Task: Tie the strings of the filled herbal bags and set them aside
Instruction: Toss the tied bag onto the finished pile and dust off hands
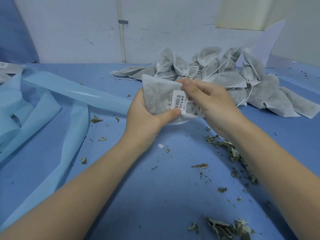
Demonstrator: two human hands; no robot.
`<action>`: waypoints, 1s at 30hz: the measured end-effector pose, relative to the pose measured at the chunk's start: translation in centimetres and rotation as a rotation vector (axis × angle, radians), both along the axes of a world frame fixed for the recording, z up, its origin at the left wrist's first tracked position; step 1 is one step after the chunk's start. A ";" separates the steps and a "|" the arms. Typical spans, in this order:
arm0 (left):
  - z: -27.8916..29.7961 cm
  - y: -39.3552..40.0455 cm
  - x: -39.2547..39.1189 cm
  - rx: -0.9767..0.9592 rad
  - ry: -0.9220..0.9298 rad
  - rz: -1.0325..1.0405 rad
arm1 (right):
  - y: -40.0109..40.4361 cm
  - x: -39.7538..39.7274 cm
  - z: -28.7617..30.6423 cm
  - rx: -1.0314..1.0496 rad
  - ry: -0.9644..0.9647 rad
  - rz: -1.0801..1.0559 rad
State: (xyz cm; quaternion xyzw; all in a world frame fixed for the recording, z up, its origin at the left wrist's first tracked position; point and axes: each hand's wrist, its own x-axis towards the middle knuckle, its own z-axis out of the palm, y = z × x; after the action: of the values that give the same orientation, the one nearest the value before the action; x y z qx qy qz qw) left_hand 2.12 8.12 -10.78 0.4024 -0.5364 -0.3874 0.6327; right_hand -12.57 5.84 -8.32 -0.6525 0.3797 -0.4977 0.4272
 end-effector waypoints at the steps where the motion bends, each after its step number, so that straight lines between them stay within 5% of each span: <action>1: 0.0 0.0 -0.1 0.011 0.004 -0.021 | 0.1 0.2 -0.1 -0.007 0.001 -0.026; 9: -0.4 -0.1 -1.0 0.080 0.038 -0.140 | -0.3 0.8 -0.9 -0.290 0.112 -0.472; 15: 0.0 -0.3 -0.6 0.135 0.218 -0.101 | 0.5 1.0 -0.7 -0.236 0.149 -0.163; 21: 0.4 -0.2 -0.8 0.169 0.294 -0.029 | 0.4 1.3 -1.0 -0.172 0.155 -0.169; 30: 0.9 -0.4 -0.5 0.320 0.409 0.231 | 0.9 2.6 -1.2 0.140 -0.236 -0.073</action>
State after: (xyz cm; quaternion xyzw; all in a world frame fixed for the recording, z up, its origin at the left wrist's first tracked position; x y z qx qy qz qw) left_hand 1.64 7.75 -9.90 0.4691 -0.2805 -0.4656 0.6960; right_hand -9.94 6.70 -9.53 -0.5438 0.3840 -0.5584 0.4950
